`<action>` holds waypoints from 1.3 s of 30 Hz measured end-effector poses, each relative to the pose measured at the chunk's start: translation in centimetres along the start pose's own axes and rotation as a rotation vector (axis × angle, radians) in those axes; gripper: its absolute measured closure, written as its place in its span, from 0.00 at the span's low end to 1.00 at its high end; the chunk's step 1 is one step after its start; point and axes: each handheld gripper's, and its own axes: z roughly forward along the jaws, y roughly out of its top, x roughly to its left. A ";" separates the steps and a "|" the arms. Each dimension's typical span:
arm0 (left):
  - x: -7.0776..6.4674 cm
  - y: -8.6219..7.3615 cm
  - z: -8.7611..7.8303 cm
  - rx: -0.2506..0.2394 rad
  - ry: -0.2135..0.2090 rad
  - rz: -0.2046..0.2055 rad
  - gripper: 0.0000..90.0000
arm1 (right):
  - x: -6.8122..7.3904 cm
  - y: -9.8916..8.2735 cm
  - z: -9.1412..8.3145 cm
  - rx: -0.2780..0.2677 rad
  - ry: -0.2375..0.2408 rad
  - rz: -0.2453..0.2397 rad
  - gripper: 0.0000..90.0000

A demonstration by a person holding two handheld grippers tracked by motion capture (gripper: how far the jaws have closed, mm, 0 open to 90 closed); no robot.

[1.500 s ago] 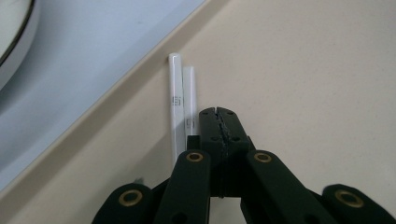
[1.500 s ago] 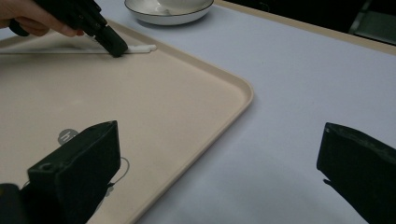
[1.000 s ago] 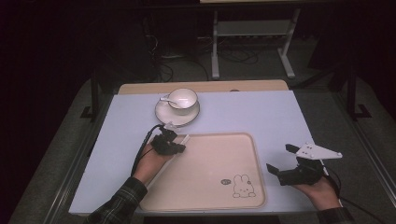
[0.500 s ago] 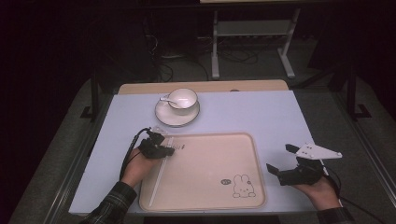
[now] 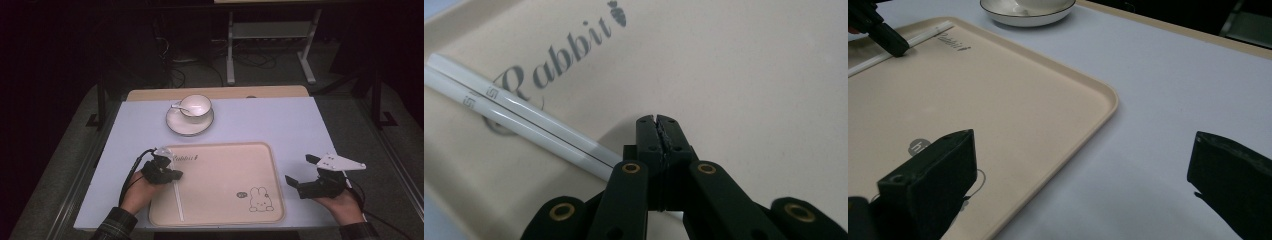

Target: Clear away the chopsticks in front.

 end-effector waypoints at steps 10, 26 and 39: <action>0.7 -0.9 -0.8 -0.004 0.024 -0.029 0.98 | 0.0 0.0 0.0 -0.003 -0.002 -0.003 0.00; 1.8 -2.1 -4.9 -0.199 0.033 0.003 0.50 | -0.1 0.0 0.0 -0.003 0.002 -0.002 0.00; 2.8 -5.1 -7.2 -0.293 0.083 -0.017 0.17 | -0.1 0.0 0.0 -0.009 0.004 -0.002 0.00</action>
